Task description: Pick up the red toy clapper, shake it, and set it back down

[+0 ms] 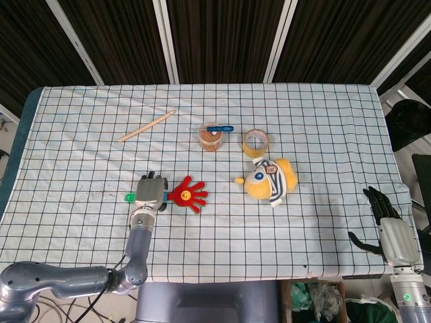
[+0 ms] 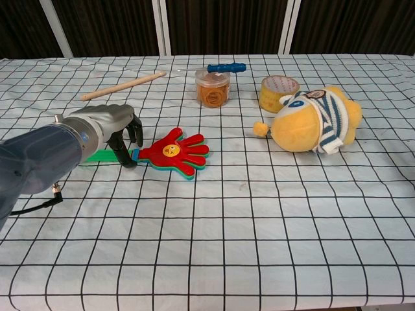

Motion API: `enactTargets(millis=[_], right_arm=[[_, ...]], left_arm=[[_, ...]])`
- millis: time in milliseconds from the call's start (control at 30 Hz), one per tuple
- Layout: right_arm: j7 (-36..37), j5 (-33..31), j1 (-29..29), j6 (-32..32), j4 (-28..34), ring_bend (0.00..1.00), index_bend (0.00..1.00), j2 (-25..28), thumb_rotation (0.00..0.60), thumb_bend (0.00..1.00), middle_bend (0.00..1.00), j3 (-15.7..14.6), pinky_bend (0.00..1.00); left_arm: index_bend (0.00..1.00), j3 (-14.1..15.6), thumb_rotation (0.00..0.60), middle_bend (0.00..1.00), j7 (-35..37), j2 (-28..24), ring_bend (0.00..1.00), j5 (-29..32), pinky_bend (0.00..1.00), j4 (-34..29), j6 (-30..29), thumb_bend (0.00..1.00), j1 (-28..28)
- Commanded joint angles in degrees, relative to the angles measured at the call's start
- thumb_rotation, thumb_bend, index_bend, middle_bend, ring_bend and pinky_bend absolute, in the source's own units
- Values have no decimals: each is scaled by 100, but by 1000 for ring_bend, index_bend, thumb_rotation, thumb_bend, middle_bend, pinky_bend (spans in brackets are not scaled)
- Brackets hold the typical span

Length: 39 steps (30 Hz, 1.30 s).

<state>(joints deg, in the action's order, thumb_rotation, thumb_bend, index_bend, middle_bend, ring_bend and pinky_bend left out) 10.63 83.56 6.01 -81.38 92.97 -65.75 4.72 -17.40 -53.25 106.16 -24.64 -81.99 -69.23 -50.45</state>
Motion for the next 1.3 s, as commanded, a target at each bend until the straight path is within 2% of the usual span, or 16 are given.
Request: enactTargets(millis=[33, 1300], right_arm=[[-3, 0, 0, -2, 2, 3, 0, 0, 600, 202, 0, 2, 176], [25, 13, -3, -8, -1, 3, 0, 4, 600, 210, 0, 1, 176]], left_arm=[[409, -3, 600, 299, 5, -5, 93, 3, 201, -6, -3, 267, -1], [444, 46, 600, 333, 30, 144, 102, 15, 208, 153, 22, 278, -49]])
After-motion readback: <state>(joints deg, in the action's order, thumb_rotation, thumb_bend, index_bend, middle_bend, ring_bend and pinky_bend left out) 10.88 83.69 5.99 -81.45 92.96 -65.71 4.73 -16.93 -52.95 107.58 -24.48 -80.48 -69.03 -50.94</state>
